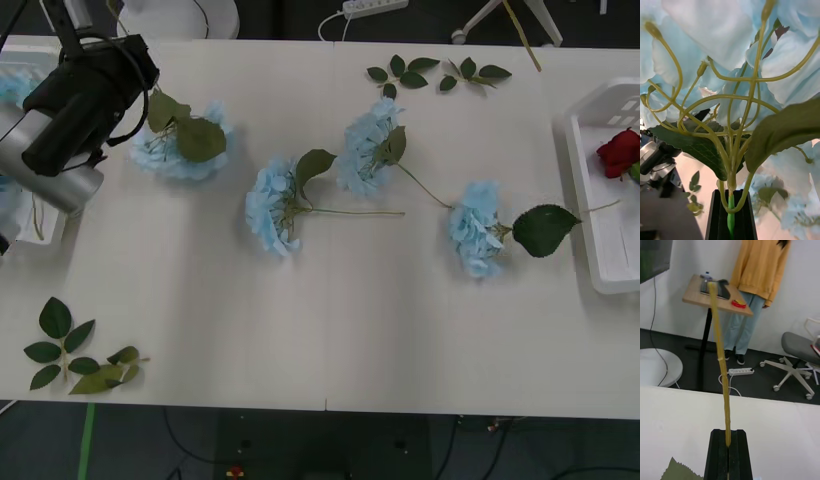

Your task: Place the red flowers into the right box and the blue flowers into the left box. If a person shows an open palm, hand one flower to the person first, then continue sorting.

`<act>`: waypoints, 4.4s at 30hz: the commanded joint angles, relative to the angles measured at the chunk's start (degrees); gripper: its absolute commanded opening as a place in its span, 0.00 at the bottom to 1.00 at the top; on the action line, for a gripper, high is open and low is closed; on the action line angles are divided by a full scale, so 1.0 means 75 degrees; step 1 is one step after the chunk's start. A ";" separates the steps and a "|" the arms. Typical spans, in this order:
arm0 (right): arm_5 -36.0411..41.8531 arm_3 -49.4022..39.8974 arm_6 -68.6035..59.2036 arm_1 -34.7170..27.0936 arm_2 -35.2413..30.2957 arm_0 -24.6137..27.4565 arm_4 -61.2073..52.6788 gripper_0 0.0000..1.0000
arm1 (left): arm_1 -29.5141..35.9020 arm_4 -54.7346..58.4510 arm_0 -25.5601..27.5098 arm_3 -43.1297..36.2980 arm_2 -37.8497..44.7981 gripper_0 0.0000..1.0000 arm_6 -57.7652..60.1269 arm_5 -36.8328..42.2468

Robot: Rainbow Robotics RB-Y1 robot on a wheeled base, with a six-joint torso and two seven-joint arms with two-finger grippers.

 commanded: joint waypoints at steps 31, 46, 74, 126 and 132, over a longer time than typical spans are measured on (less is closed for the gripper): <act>-0.4569 -0.6375 0.1753 0.1406 0.1820 0.1973 0.1767 0.00 | 0.1604 0.0279 0.3397 -0.2682 0.0754 0.99 0.1113 0.0421; -0.4897 -0.6117 0.1741 0.2168 0.2242 0.1973 0.2353 0.00 | 0.0818 0.0115 0.1312 0.0411 0.0754 1.00 0.0961 0.0105; -0.5448 -0.5977 0.1718 0.2214 0.2617 0.1973 0.2435 0.00 | 0.1744 -0.2417 0.4604 -0.4510 0.1761 1.00 -0.1243 0.0703; -0.5436 -0.5860 0.1577 0.2226 0.2828 0.1973 0.2645 0.00 | -0.1502 -0.1350 0.3233 -0.6280 -0.1602 1.00 0.2847 0.0457; -0.5436 -0.5848 0.1554 0.2226 0.2816 0.1973 0.2657 0.00 | -0.1701 -0.2077 0.2765 -0.6280 -0.1649 1.00 0.2777 0.1066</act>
